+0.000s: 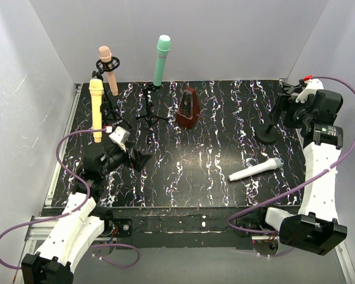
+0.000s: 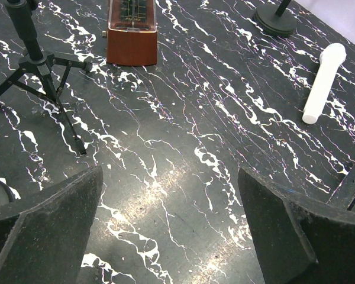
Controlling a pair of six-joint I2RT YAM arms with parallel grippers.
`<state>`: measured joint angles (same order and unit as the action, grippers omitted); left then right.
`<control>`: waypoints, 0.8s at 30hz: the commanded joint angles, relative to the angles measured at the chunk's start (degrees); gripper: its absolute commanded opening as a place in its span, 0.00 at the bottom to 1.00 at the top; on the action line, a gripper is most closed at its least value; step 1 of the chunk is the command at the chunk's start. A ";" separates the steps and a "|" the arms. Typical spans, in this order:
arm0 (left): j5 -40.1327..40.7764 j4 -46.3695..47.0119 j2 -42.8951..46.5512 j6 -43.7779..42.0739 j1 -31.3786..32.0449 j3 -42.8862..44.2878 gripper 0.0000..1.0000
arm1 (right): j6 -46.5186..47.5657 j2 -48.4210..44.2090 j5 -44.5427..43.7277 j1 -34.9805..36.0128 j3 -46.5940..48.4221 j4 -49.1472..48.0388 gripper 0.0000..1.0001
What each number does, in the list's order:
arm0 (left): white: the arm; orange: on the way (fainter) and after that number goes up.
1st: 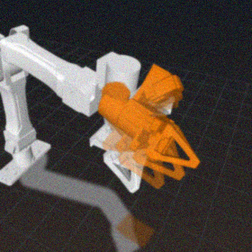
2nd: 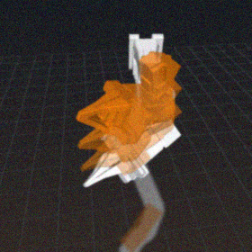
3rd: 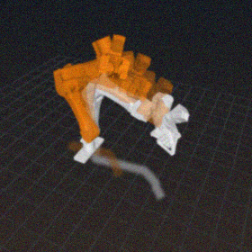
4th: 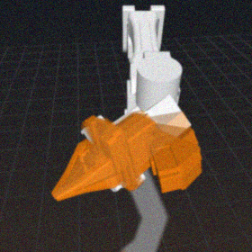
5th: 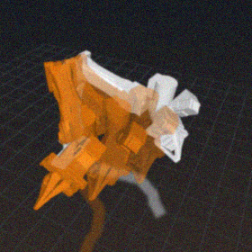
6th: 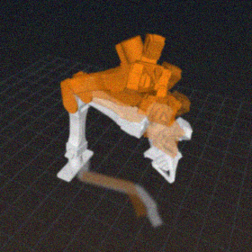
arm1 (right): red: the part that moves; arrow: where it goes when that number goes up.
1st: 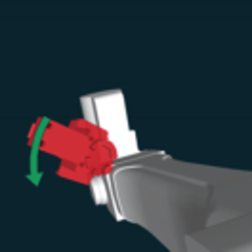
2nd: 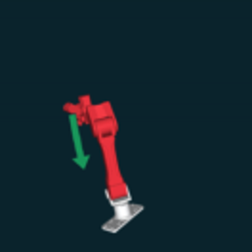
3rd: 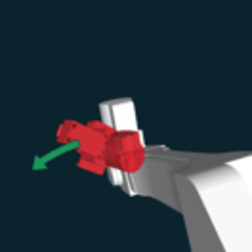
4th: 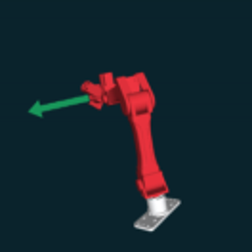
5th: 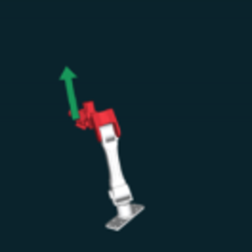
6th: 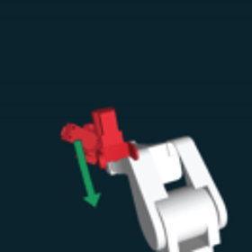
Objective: Attach the microphones to the stand
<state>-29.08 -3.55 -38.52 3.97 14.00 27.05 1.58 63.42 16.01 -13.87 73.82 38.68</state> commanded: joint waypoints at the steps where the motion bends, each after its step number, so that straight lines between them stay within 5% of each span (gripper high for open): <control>1: 0.43 -0.49 0.20 -0.71 0.15 2.22 0.98 | -2.99 1.44 -8.00 -0.28 3.78 -8.43 0.97; 18: 0.60 -0.58 -0.32 -0.98 0.15 2.31 0.98 | 11.60 5.66 -5.20 -0.28 -15.97 -42.43 0.93; 24: 0.34 -0.32 -0.59 -0.98 0.15 2.22 0.98 | 15.20 8.12 -0.55 -0.28 -25.56 -62.20 0.88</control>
<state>-28.93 -3.60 -39.05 3.60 14.00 27.07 13.10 69.89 11.79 -13.87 52.14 -5.04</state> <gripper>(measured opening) 0.981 0.904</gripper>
